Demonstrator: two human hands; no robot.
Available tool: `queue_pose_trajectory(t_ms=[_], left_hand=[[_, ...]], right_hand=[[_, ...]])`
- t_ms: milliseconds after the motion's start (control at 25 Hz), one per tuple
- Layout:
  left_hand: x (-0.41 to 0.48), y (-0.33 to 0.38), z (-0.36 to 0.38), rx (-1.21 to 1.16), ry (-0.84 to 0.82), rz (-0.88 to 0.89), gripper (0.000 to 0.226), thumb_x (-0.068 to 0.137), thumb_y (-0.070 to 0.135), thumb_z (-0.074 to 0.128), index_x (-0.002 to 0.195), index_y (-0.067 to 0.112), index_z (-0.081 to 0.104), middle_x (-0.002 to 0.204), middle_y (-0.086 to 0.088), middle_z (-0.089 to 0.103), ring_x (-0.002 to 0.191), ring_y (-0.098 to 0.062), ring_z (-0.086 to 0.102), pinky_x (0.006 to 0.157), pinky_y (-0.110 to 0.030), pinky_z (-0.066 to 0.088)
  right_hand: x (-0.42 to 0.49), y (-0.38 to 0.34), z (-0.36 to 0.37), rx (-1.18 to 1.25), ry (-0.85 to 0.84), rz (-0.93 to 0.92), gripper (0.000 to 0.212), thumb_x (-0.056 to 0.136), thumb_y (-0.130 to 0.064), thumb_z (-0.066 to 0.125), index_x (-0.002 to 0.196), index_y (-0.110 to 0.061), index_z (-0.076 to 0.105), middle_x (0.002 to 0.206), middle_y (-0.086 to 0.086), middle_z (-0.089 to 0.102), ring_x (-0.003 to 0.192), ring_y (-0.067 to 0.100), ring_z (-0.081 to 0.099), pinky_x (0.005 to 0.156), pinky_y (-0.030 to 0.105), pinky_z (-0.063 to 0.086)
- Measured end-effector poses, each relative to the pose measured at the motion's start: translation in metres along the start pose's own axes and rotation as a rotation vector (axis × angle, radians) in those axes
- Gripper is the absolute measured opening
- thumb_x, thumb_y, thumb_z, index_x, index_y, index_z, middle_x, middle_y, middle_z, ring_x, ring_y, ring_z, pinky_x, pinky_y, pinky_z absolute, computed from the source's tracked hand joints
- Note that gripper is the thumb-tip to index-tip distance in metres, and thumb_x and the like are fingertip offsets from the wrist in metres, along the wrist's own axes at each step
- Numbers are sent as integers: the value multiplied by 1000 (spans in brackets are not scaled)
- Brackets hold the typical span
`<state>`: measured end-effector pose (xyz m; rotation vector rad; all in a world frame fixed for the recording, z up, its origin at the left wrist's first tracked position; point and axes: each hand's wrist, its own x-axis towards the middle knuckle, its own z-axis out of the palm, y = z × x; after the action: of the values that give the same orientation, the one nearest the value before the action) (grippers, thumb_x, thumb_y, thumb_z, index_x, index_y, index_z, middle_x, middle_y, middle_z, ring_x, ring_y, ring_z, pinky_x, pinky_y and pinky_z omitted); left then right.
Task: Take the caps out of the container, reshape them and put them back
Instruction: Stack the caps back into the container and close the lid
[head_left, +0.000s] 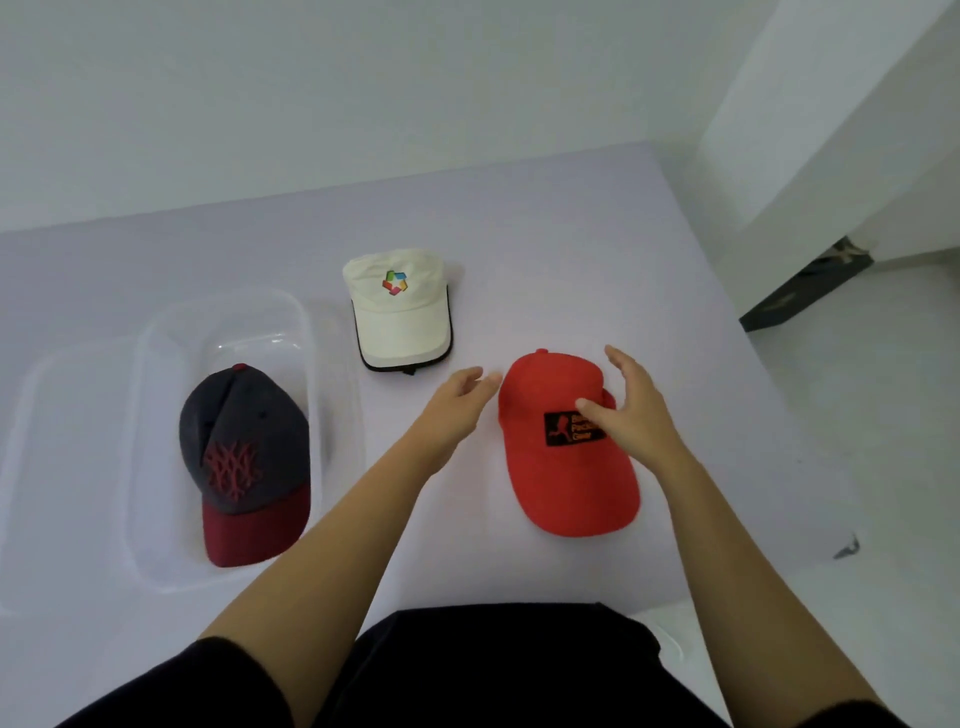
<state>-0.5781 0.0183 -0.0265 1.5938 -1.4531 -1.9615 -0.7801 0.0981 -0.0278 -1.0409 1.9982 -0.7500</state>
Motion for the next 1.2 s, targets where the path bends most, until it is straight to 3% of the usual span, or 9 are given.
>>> queue_pose_trajectory(t_ms=[80,160,320,440,600,760,880,1000,1200], left_hand=[[11,-4,10,-22,-60,-118,72,85,52,59,144,22,32,142,4,42,126,-17,41,98,-44,39],[20,-7,21,-14,-126,-176,73,78,52,68,139,26,37,136,6,47,125,-19,44,95,-52,41],[35,-5,36,-123,-124,-247,62,74,38,77,129,29,49,128,5,58,119,-21,53,92,-53,44],[40,-2,37,-126,-136,-319,54,73,35,77,122,31,55,125,4,60,117,-20,53,92,-51,41],[42,0,33,-125,-188,-364,56,70,34,75,122,30,57,128,2,59,118,-21,53,95,-56,40],[36,-4,28,-148,-232,-358,58,66,30,71,122,22,60,128,-1,60,118,-21,55,98,-55,41],[28,-4,24,-160,-234,-310,53,67,26,69,119,17,63,125,-5,64,117,-24,56,95,-53,42],[14,-3,10,-154,-229,-242,44,74,26,70,116,15,65,119,-6,67,112,-24,61,96,-48,45],[-27,-5,-37,-136,-238,-163,32,81,17,68,112,9,65,111,-13,71,104,-28,65,93,-43,51]], right_hand=[[8,19,-16,15,-193,99,93,71,-29,80,146,-19,26,150,0,33,139,16,30,108,30,27],[16,30,-19,25,-322,101,95,65,-28,85,143,-21,32,141,-5,43,134,15,39,102,27,33],[35,38,-11,72,-389,78,85,53,-27,91,126,-24,48,119,-9,60,113,14,58,95,32,47],[44,42,-7,76,-399,20,86,43,-31,92,118,-33,51,119,-10,62,111,10,59,97,36,47],[43,41,-3,200,-407,-73,79,53,-6,89,115,-39,52,115,-13,64,107,0,60,98,31,46],[37,43,2,230,-397,-83,87,53,-16,90,128,-26,45,126,-7,57,116,8,56,102,36,44],[28,40,4,226,-413,-83,89,57,-30,88,133,-27,41,129,-9,55,119,7,53,102,35,44],[12,31,11,351,-416,-69,69,71,-29,79,130,-26,44,127,-8,57,117,7,56,101,34,46],[-27,0,34,679,-441,-8,47,78,-17,70,122,-9,54,113,9,68,104,22,66,87,30,54]])
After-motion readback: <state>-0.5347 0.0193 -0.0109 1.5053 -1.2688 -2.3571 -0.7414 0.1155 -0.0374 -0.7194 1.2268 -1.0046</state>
